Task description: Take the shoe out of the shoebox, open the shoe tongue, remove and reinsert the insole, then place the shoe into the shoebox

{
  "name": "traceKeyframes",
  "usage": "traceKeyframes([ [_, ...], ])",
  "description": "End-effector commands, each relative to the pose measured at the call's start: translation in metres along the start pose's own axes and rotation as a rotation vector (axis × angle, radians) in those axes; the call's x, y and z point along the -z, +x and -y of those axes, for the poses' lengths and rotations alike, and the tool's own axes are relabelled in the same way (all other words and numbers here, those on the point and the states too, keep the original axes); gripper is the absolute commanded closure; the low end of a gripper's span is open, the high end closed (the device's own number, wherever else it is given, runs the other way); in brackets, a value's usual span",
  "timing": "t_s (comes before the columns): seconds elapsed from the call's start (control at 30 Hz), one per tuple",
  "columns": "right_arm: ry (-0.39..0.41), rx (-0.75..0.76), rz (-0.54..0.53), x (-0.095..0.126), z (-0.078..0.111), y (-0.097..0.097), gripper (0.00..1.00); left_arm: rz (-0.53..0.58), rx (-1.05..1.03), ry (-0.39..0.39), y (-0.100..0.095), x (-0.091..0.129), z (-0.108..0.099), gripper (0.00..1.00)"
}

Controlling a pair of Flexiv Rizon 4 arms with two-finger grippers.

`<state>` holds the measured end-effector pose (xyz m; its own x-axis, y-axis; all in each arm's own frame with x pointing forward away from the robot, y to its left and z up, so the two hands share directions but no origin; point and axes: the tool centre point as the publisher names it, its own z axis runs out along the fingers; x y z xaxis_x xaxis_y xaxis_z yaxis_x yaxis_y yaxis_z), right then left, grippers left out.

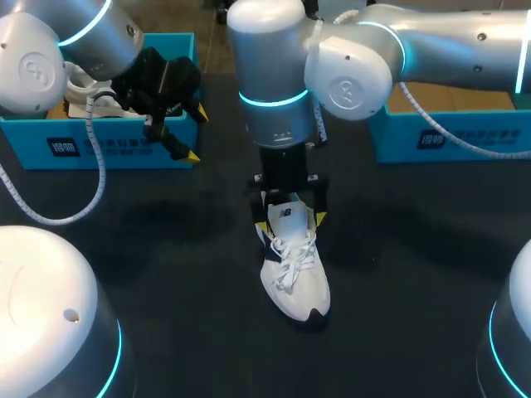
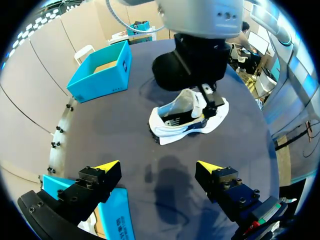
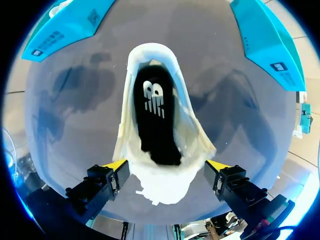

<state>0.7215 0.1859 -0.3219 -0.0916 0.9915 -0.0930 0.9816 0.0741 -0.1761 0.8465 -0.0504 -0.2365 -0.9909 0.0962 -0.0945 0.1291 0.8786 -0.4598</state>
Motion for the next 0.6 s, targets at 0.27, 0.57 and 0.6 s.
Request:
traceKeyframes([
  [0.27, -0.016, -0.017, 0.022, 0.031, 0.035, 0.007, 0.0, 0.0, 0.0, -0.004, 0.0, 0.0, 0.0, 0.0],
  [0.57, -0.005, -0.027, 0.028, 0.036, 0.05, 0.011, 0.27, 0.0, 0.0, -0.004, 0.0, 0.0, 0.0, 0.0],
  [0.6, -0.003, -0.028, 0.028, 0.036, 0.051, 0.011, 0.52, 0.0, 0.0, -0.004, 0.0, 0.0, 0.0, 0.0],
])
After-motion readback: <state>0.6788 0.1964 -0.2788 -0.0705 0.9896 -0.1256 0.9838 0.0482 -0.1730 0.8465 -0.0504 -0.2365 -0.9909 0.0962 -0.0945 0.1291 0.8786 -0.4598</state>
